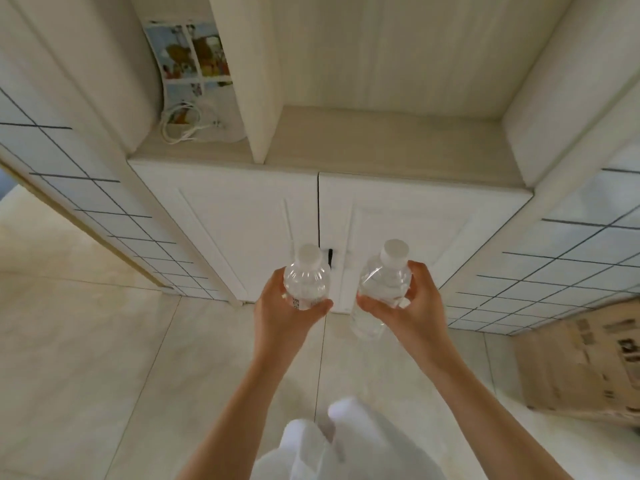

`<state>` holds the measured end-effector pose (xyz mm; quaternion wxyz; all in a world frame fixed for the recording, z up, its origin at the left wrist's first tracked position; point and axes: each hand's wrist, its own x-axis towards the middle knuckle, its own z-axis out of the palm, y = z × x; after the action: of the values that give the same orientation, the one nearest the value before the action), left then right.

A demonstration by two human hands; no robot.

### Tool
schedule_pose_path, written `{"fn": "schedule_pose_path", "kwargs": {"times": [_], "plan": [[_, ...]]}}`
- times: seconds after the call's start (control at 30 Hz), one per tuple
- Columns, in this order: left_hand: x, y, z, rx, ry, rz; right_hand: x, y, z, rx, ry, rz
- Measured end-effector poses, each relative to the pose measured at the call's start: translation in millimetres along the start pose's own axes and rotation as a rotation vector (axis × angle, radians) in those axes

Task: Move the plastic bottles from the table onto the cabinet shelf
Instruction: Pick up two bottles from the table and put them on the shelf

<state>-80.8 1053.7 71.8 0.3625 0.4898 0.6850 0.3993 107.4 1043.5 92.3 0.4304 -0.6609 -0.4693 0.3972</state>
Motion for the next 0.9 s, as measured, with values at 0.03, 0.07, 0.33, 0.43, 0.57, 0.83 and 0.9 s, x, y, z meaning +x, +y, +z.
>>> {"fn": "schedule_pose_path", "kwargs": {"times": [0.03,0.07,0.33,0.43,0.57,0.83,0.9], "plan": [[12.9,5.7,3.3,-0.008,0.000,0.006,13.0,-6.5,-1.4,-0.003,0.004,-0.006],[26.4,11.5,6.7,-0.022,0.001,0.013,26.5,-14.0,-2.4,-0.005,-0.001,-0.016],[121.7,84.5,30.3,-0.094,0.060,0.111,130.3,-75.7,-11.5,0.029,-0.032,-0.093],[156.6,116.7,38.8,-0.155,0.110,0.142,175.8,-98.7,-15.4,0.064,-0.060,-0.137],[200.1,145.7,48.6,-0.204,0.168,0.157,228.7,-121.9,-12.0,0.062,-0.058,-0.203],[281.3,166.6,57.8,-0.157,0.252,0.179,308.3,-145.4,11.3,0.067,-0.045,-0.293],[297.8,166.0,57.7,-0.157,0.234,0.186,322.8,-145.9,19.3,0.051,-0.030,-0.294]]}}
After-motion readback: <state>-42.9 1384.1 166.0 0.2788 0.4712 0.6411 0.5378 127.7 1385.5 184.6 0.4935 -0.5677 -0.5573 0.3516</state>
